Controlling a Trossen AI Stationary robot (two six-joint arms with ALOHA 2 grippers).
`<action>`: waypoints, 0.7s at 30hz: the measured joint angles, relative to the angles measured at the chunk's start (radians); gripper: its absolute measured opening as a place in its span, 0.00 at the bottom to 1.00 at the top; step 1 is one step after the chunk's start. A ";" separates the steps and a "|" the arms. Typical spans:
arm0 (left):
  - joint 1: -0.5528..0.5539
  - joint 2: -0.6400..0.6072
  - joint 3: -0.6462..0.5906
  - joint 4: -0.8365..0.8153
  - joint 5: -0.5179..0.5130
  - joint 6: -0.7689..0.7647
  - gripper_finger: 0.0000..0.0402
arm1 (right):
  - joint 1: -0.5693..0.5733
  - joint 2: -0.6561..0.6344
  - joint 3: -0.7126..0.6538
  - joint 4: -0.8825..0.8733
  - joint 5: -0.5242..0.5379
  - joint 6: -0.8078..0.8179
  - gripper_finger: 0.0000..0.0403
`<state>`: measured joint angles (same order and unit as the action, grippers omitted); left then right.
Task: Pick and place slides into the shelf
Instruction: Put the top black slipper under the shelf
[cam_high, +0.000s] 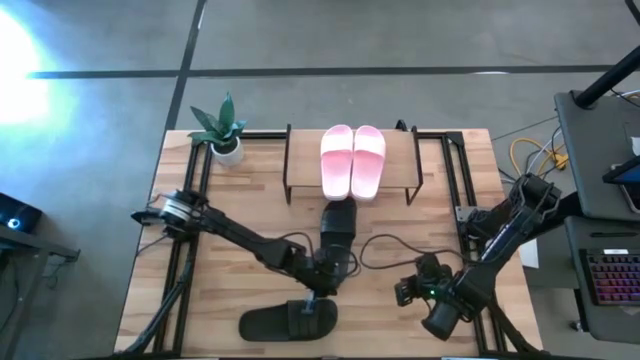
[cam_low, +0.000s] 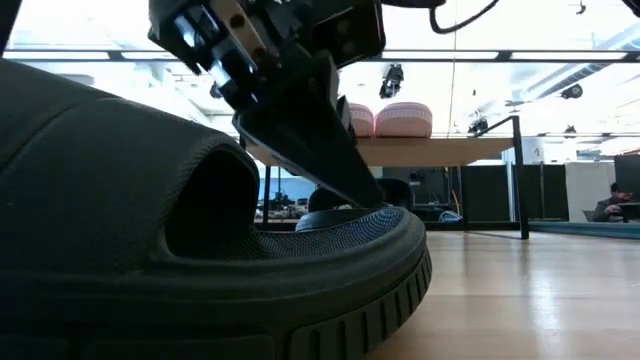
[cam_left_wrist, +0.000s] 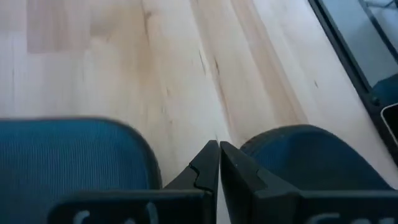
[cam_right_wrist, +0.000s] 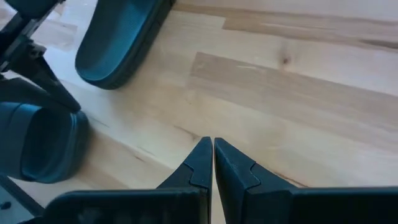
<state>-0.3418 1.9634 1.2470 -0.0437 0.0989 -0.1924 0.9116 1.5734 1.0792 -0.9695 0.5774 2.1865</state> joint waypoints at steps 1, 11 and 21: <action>0.002 0.007 0.008 0.001 -0.001 0.020 0.00 | 0.002 0.000 -0.003 0.001 0.000 0.009 0.02; 0.087 0.027 0.019 -0.031 -0.039 0.183 0.00 | 0.003 0.000 -0.005 -0.029 0.000 0.013 0.02; 0.215 0.026 0.017 -0.062 -0.165 0.352 0.00 | 0.002 0.000 -0.005 -0.032 0.000 0.014 0.02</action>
<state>-0.1264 1.9892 1.2636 -0.1060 -0.0659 0.1598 0.9134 1.5738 1.0744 -1.0012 0.5774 2.2002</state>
